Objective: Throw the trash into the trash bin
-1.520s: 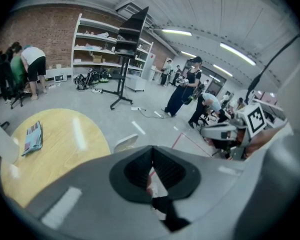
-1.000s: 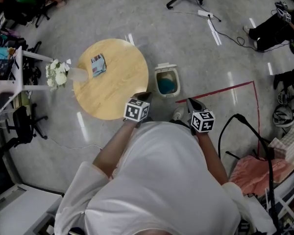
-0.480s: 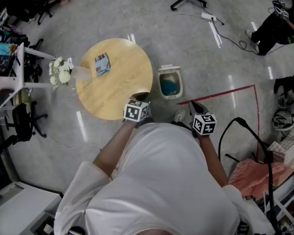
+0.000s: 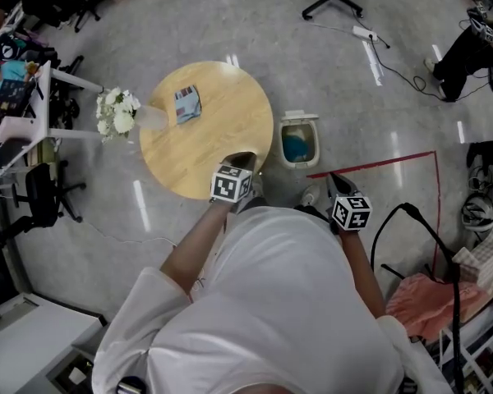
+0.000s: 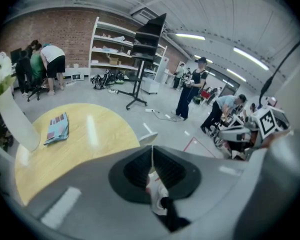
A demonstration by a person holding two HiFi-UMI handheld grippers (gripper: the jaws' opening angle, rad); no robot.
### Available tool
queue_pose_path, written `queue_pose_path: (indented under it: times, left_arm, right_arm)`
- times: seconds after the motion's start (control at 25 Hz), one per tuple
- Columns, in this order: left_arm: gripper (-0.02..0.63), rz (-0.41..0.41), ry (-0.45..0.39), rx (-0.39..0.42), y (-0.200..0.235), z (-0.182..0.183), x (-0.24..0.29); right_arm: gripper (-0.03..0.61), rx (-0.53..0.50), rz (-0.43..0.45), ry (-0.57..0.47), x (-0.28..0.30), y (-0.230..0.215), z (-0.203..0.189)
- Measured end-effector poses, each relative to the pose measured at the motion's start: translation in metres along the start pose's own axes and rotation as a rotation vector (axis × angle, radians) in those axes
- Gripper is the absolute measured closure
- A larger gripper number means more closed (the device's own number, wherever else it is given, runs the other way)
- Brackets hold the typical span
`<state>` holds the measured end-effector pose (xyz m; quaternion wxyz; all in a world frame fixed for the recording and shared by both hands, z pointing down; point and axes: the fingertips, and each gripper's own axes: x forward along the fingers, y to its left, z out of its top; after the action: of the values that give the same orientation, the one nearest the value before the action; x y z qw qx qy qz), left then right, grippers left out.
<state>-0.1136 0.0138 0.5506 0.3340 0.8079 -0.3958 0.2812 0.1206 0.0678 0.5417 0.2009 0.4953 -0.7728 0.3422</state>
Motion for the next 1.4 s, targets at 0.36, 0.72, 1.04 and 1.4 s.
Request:
queue_pose_path:
  times: [0.36, 0.72, 1.04, 1.4]
  left_arm:
    - [0.584, 0.031, 0.005, -0.015, 0.046, -0.009, -0.015]
    - [0.583, 0.06, 0.006, -0.023, 0.095, -0.012, -0.026]
    - [0.578, 0.082, 0.024, 0.005, 0.135, -0.012, -0.035]
    - [0.568, 0.098, 0.044, 0.045, 0.175, -0.011, -0.031]
  right_arm:
    - [0.577, -0.004, -0.014, 0.007, 0.013, 0.014, 0.004]
    - [0.577, -0.002, -0.04, 0.018, 0.022, 0.027, 0.002]
    - [0.577, 0.01, -0.067, 0.032, 0.027, 0.037, -0.005]
    - [0.577, 0.022, -0.083, 0.067, 0.036, 0.047, -0.015]
